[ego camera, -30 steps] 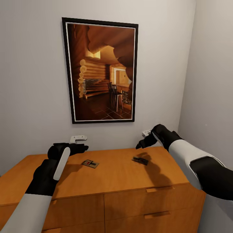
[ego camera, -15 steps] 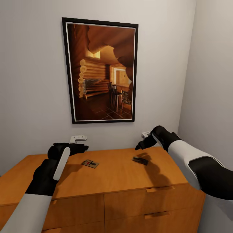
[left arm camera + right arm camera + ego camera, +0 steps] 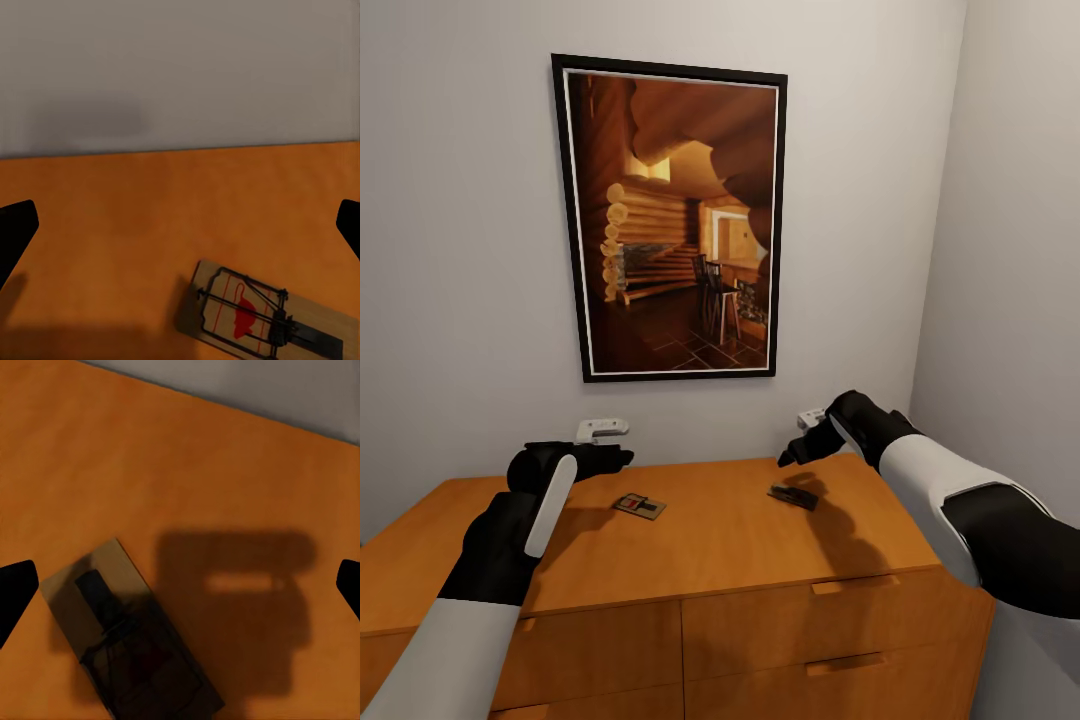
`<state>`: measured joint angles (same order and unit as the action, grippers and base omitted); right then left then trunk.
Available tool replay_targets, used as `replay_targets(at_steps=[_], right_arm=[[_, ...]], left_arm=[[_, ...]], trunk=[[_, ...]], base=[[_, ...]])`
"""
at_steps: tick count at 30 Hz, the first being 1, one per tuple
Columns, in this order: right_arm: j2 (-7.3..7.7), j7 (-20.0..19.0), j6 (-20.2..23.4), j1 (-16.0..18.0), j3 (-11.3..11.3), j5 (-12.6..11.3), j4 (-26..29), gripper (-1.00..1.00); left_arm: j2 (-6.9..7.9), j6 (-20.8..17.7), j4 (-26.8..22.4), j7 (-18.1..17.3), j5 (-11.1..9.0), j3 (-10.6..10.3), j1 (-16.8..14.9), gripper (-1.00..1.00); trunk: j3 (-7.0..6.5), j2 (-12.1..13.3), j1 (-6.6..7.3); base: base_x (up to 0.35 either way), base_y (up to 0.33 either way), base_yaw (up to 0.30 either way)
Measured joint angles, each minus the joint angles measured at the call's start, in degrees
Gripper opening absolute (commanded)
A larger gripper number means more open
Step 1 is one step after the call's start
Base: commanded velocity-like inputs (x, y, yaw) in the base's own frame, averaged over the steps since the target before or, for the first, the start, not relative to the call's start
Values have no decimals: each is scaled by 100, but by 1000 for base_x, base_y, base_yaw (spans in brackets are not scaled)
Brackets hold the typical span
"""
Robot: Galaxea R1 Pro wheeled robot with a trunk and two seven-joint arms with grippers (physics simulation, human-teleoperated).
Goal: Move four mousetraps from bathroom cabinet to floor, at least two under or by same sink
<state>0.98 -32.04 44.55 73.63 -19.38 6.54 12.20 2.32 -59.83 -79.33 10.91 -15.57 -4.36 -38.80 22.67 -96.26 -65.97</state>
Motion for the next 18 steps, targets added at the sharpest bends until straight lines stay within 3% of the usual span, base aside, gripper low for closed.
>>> replay_targets(at_steps=[18], right_arm=[[-7, -68, 37, -102, -7, -102, -39, 100]], left_arm=[[8, 0, 85, 0, 0, 0, 0, 100]], trunk=[[0, 0, 0]], base=[[0, 0, 0]])
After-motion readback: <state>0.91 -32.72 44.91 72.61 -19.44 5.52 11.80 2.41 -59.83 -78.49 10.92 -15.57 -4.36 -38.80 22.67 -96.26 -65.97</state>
